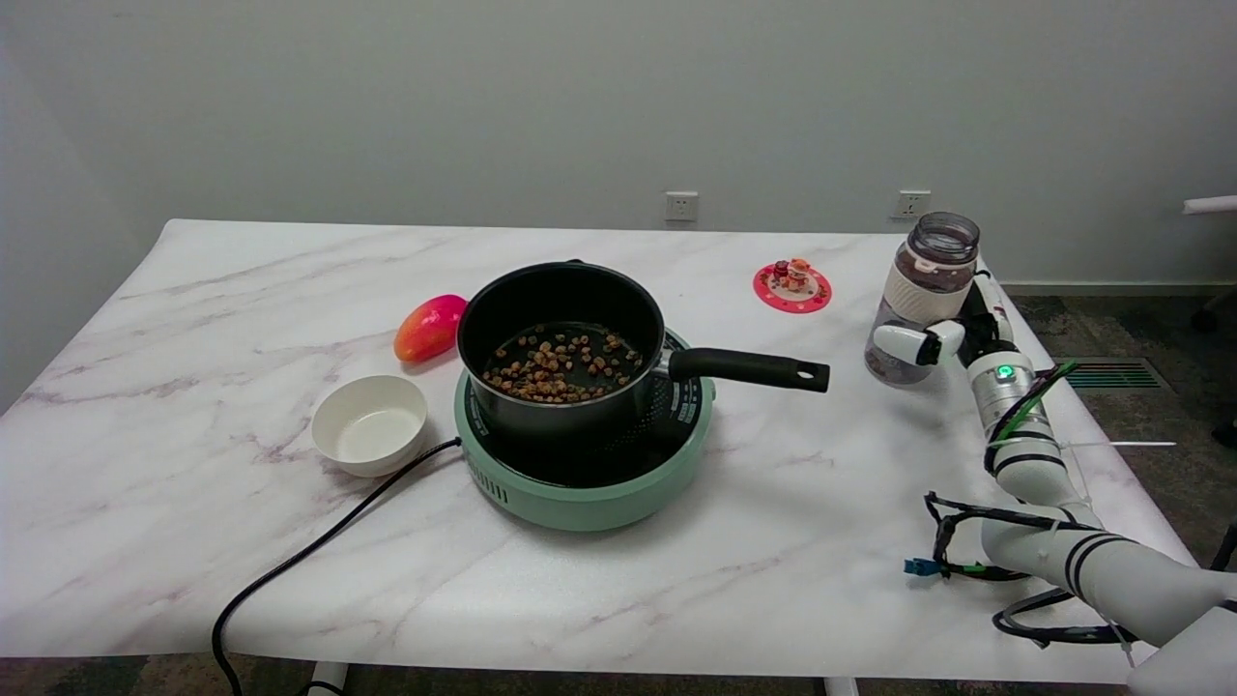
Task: Place the bottle onto the table.
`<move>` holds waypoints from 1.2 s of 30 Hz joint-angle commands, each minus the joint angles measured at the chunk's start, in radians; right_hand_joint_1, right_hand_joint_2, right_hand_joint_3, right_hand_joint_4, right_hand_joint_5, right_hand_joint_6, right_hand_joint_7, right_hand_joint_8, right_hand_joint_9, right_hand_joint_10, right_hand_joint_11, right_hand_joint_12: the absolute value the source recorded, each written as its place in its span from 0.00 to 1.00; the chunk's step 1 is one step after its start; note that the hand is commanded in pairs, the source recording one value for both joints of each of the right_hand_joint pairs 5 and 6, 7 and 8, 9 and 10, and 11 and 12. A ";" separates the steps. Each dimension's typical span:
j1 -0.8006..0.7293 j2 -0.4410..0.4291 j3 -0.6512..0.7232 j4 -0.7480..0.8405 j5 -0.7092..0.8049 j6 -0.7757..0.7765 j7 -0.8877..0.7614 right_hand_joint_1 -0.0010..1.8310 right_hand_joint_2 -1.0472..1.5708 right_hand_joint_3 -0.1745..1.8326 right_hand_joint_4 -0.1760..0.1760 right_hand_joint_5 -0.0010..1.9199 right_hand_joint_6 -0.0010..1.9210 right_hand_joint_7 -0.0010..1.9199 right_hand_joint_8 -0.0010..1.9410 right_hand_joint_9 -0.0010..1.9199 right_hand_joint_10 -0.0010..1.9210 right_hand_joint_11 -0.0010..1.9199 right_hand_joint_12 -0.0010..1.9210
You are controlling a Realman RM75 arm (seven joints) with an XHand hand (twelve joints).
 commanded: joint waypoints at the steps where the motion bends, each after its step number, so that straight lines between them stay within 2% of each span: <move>1: -0.045 0.029 0.031 0.012 -0.010 -0.011 -0.003 0.69 0.09 0.71 0.50 0.21 0.21 0.47 0.47 0.28 0.28 0.21 0.21; 8: -0.063 0.063 0.031 0.012 -0.013 -0.013 -0.005 0.67 0.06 0.65 0.50 0.16 0.16 0.37 0.37 0.23 0.23 0.21 0.21; 17: -0.122 0.148 0.059 0.011 -0.014 -0.005 -0.044 0.69 0.00 0.58 0.50 0.12 0.12 0.28 0.27 0.25 0.25 0.27 0.27; 20: -0.184 0.197 0.111 0.010 -0.014 0.001 -0.053 0.72 0.00 0.58 0.50 0.11 0.11 0.28 0.27 0.27 0.27 0.31 0.31; 25: -0.350 0.279 0.274 -0.025 -0.014 -0.008 -0.055 0.74 0.00 0.59 0.50 0.10 0.10 0.28 0.28 0.28 0.28 0.35 0.35; 31: -0.421 0.283 0.454 -0.113 -0.014 0.064 -0.066 0.75 0.02 0.60 0.50 0.09 0.09 0.27 0.27 0.27 0.27 0.35 0.35; 36: -0.442 0.277 0.497 -0.124 -0.001 0.079 -0.066 0.75 0.04 0.63 0.50 0.09 0.09 0.26 0.26 0.26 0.26 0.35 0.35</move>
